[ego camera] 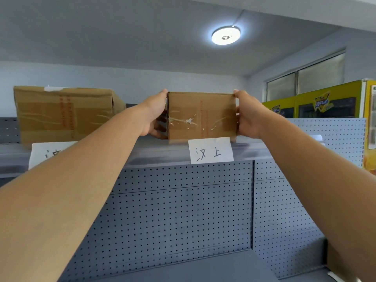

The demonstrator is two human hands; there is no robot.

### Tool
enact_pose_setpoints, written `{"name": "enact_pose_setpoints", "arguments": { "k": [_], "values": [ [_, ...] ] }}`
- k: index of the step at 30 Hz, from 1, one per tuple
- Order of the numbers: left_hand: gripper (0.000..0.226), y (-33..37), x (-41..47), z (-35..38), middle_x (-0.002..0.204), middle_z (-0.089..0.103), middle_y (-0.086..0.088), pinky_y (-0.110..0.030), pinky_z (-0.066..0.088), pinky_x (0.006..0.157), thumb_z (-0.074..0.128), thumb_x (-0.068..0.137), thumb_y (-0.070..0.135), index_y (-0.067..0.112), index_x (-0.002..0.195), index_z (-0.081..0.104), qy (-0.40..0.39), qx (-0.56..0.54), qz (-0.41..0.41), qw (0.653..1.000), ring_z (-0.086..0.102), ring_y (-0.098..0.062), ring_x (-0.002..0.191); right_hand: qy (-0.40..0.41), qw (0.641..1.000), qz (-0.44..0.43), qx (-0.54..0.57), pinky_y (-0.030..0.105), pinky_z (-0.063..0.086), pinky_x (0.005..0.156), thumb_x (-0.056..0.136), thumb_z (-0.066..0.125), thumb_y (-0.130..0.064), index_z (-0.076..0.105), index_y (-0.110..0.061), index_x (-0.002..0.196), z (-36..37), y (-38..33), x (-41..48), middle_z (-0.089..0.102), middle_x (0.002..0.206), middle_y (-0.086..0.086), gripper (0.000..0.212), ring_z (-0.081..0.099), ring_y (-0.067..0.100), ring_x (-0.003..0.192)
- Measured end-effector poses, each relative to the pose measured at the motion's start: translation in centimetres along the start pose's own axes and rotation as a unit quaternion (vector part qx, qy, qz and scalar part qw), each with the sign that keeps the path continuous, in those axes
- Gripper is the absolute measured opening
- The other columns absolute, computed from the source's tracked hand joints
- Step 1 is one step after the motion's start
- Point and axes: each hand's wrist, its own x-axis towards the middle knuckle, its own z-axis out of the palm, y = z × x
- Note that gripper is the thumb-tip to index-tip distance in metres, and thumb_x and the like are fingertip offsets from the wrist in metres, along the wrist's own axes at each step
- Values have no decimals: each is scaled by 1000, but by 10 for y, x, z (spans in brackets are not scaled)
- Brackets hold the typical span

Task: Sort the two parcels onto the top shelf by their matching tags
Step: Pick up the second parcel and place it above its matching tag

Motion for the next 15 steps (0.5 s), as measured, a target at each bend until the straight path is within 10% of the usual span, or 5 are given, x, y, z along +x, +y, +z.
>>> {"name": "enact_pose_setpoints", "arguments": {
  "k": [5, 10, 15],
  "values": [
    [59, 1, 0, -1, 102, 67, -13, -45, 62, 78, 27, 108, 61, 15, 99, 62, 5, 0, 4, 1000, 66, -31, 86, -3, 1000, -4, -25, 44, 62, 69, 111, 37, -54, 51, -9, 146, -2, -2, 1, 68, 111, 17, 59, 73, 32, 89],
    [61, 8, -15, -19, 153, 56, -11, -42, 60, 90, 42, 108, 55, 14, 154, 49, 105, 46, 86, 990, 62, -28, 129, 71, 991, -53, -101, 47, 54, 110, 109, 37, -58, 46, -10, 155, -16, -8, 4, 60, 144, 14, 67, 62, 33, 128],
    [43, 23, -86, -47, 139, 66, -5, -42, 59, 100, 48, 110, 44, 15, 140, 58, 152, 83, 214, 961, 68, -23, 122, 112, 971, -176, -121, 48, 52, 115, 110, 41, -44, 58, -17, 145, -35, -12, -25, 66, 139, 5, 47, 64, 24, 128]
  ]
}}
